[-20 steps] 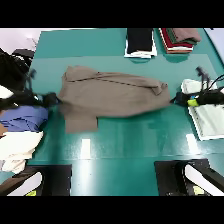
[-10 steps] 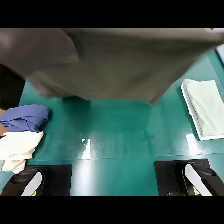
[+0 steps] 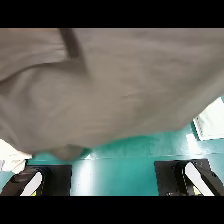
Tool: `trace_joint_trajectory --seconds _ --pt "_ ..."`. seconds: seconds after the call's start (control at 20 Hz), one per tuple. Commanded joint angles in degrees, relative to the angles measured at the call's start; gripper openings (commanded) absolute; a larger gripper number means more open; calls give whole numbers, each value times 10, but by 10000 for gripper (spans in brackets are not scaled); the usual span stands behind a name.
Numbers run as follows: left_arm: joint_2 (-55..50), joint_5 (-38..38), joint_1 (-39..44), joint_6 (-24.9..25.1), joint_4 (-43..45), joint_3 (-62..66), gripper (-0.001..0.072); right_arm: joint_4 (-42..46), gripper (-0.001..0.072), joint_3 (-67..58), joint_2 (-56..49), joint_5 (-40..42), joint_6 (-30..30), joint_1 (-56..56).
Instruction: Fold the shirts.
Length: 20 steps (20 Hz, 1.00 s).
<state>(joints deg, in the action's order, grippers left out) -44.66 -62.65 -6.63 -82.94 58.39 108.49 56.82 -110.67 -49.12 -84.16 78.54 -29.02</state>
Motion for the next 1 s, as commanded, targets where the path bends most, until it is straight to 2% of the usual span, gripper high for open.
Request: trace_joint_trajectory --seconds 0.0,0.2,0.3,0.45,0.65,0.8,0.95 --pt "-59 -46 0 1 -20 -78 25 11 11 23 -62 -45 10 47" --pt "-165 -53 0 21 -21 -217 25 135 11 165 -144 -38 17 143" --pt "-229 -56 0 43 -20 -267 25 165 11 215 -192 -10 20 171" --pt "-341 -31 0 70 -22 -286 25 163 12 246 -282 50 27 195" --pt "-451 29 0 96 -68 -267 25 140 12 246 -368 134 55 207" --pt "-481 31 0 96 -60 -229 25 115 12 245 -380 189 55 206" --pt "-479 -10 0 100 -36 -203 26 124 12 246 -358 177 42 206"
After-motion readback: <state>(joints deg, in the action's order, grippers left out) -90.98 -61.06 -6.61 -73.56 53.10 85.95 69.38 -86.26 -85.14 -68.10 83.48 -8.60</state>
